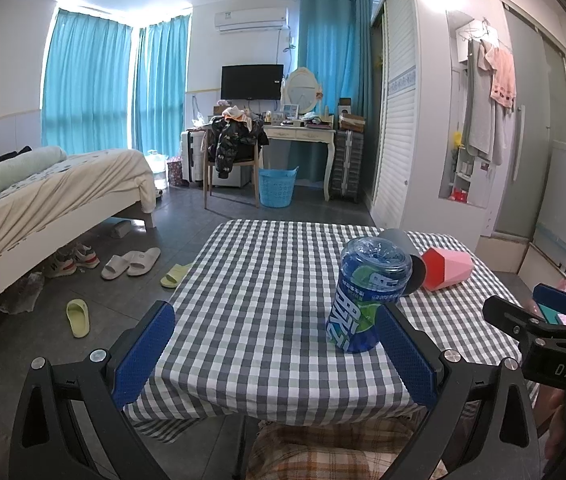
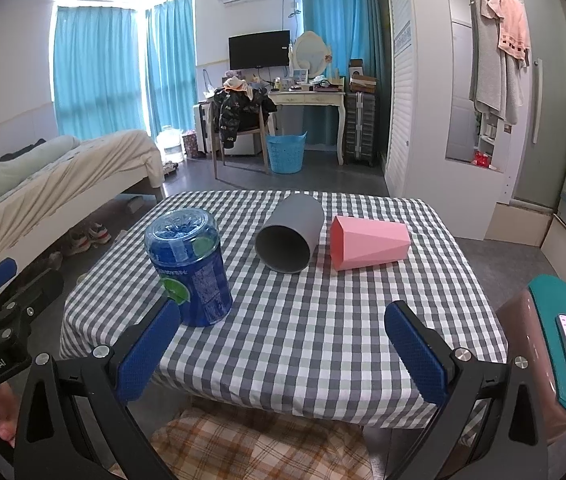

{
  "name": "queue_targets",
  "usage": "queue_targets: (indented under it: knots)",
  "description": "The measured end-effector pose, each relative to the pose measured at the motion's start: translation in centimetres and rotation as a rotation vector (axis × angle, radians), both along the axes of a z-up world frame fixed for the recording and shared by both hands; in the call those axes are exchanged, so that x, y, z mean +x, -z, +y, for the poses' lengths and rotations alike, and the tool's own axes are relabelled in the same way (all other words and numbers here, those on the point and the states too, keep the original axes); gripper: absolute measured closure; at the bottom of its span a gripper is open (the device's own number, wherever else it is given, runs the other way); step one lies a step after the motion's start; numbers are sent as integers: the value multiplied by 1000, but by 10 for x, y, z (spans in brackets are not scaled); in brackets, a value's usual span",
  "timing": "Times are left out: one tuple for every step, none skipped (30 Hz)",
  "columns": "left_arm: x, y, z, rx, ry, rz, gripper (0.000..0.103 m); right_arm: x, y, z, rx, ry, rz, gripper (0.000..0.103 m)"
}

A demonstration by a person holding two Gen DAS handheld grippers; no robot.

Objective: Flip cup upside down

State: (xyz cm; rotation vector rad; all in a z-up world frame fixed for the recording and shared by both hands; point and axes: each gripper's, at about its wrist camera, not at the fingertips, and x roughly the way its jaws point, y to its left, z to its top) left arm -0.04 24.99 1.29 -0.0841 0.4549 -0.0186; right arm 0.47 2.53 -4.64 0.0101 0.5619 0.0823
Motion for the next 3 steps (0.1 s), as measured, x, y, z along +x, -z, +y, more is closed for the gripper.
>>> queue_targets:
  knots:
    - [0,1,0,-1,0,0,0,0,0,0,0,0,1,0]
    - [0,1,0,0,2,-1,0,0,0,0,0,-1,0,0]
    - [0,1,0,2,3,-1,0,0,0,0,-1,-1,1,0]
